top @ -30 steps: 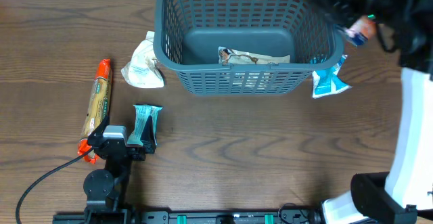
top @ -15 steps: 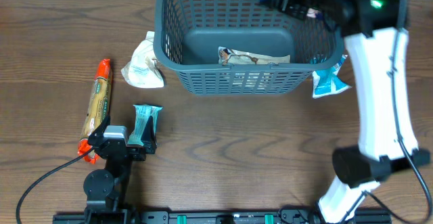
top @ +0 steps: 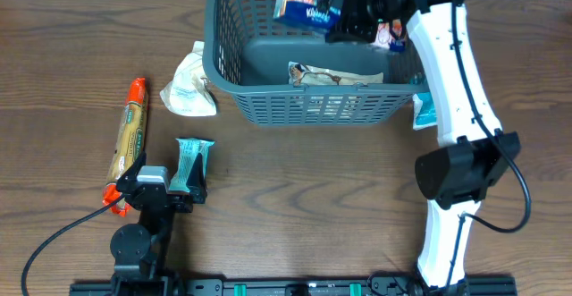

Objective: Pack container
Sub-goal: 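Lift the tissue pack and place it into the basket with the right gripper, then move the right gripper to the blue-and-white wrapped pack beside the basket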

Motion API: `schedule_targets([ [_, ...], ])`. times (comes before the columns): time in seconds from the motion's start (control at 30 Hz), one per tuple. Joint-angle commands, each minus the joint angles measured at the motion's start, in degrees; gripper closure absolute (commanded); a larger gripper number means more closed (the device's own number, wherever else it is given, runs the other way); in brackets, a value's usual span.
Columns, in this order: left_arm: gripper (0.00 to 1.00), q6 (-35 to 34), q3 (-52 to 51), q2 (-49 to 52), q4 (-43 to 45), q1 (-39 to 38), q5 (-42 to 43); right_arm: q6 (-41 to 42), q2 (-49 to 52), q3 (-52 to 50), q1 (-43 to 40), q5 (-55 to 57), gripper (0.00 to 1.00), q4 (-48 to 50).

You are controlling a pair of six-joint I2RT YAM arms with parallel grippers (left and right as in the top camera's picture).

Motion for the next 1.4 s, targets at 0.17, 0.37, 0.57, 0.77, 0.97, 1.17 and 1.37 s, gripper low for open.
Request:
schedule_targets([
  [0.17,0.01,-0.31,-1.07,-0.42,-1.95,-0.17,1.79,-1.16,5.03,0.59,1.7,-2.34,0.99,-4.24],
  [0.37,0.01,-0.31,-1.07,-0.42,-1.95,-0.17,1.81,-0.46,4.79,0.59,1.66,-1.81,0.52,-4.02],
  [0.57,0.01,-0.31,-1.07,-0.42,-1.95,-0.17,1.81,2.73,4.66,0.59,1.62,-0.46,0.17,-4.17],
  [0.77,0.01,-0.31,-1.07,-0.42,-1.95,-0.17,1.81,3.15,2.86,0.61,1.62,-0.39,0.14,-4.04],
  [0.97,0.01,-0.31,-1.07,-0.42,-1.95,-0.17,1.81,4.39,-4.48,0.68,1.62,-0.15,0.1,-3.91],
  [1.17,0.01,-0.31,-1.07,-0.42,-1.95,-0.17,1.81,11.65,-15.02,0.68,1.11,6.84,0.08,-3.69],
  [1.37,0.01,-0.31,-1.07,-0.42,-1.95,-0.17,1.81,36.92,-24.96,0.68,-4.0,30.71,0.01,1.68],
])
